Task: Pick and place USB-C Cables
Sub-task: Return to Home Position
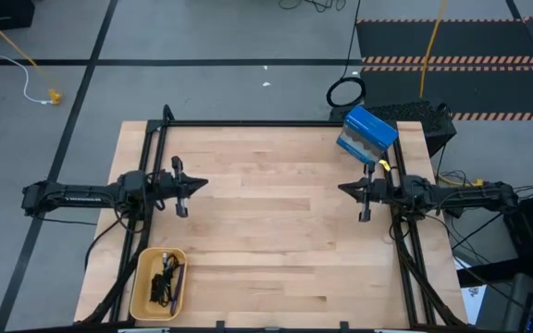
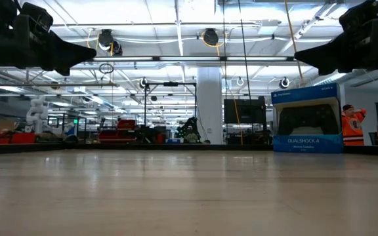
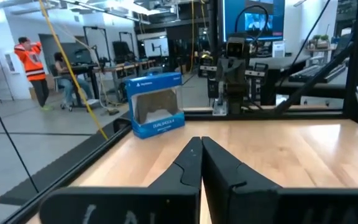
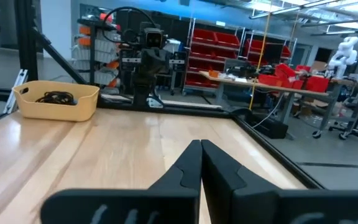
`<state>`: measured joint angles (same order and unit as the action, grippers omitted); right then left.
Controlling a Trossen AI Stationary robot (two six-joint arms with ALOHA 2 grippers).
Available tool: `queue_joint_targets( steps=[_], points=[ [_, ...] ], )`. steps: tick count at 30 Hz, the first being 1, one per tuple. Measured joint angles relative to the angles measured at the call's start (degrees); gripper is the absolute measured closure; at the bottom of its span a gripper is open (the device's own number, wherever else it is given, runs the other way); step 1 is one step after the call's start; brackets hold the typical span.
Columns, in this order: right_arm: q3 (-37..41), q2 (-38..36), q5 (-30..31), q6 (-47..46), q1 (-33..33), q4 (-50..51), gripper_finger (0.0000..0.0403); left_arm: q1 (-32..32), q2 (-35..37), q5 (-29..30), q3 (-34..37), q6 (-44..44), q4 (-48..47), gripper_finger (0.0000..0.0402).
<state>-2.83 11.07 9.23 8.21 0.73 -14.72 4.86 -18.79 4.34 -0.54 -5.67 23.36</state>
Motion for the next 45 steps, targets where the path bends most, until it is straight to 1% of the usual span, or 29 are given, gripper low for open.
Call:
queue_joint_targets(
  steps=[5, 9, 12, 16, 22, 25, 27, 31, 36, 41, 45],
  points=[
    [0.00, 0.00, -0.04, -0.01, 0.00, -0.42, 0.0403, 0.00, -0.02, 0.00, 0.00, -0.32, 0.38, 0.0381],
    [0.02, -0.82, -0.28, 0.07, 0.21, 1.48, 0.0403, 0.00, -0.02, 0.00, 0.00, -1.33, 0.36, 0.0382],
    [0.04, -2.76, -0.28, -0.16, 0.31, 4.88, 0.0403, 0.00, -0.02, 0.02, -0.02, -1.37, 0.07, 0.0391],
    [0.04, -5.97, -0.30, -0.44, 0.31, 6.86, 0.0403, 0.00, -0.07, 0.03, -0.02, -2.49, -1.63, 0.0398],
    [0.07, -11.08, -0.41, -0.18, 0.29, 12.61, 0.0403, 0.00, -0.07, 0.32, -0.02, -2.69, -3.91, 0.0378],
    [0.59, -10.82, -0.51, 0.35, 0.28, 12.50, 0.0403, 0.00, -0.07, 0.38, -0.04, -2.66, -4.45, 0.0379],
    [2.03, -10.96, -0.41, 0.66, 0.28, 10.77, 0.0403, 0.00, -0.06, 0.39, -0.04, -2.55, -4.40, 0.0385],
    [1.99, -10.75, -0.42, 1.06, 0.30, 11.00, 0.0403, 0.00, -0.07, 0.42, -0.04, -2.03, -4.05, 0.0398],
    [1.99, -10.76, -0.25, 1.55, 0.42, 10.92, 0.0403, -0.02, -0.07, 0.44, -0.04, -1.27, -3.78, 0.0385],
    [1.99, -10.80, 2.05, 1.15, 0.44, 10.64, 0.0403, -0.01, -0.07, 0.44, -0.04, -1.73, -3.55, 0.0381],
    [1.99, -10.80, 0.83, -0.77, 0.50, 10.81, 0.0403, -0.02, -0.07, 0.55, -0.04, -2.14, -3.50, 0.0381]
  ],
)
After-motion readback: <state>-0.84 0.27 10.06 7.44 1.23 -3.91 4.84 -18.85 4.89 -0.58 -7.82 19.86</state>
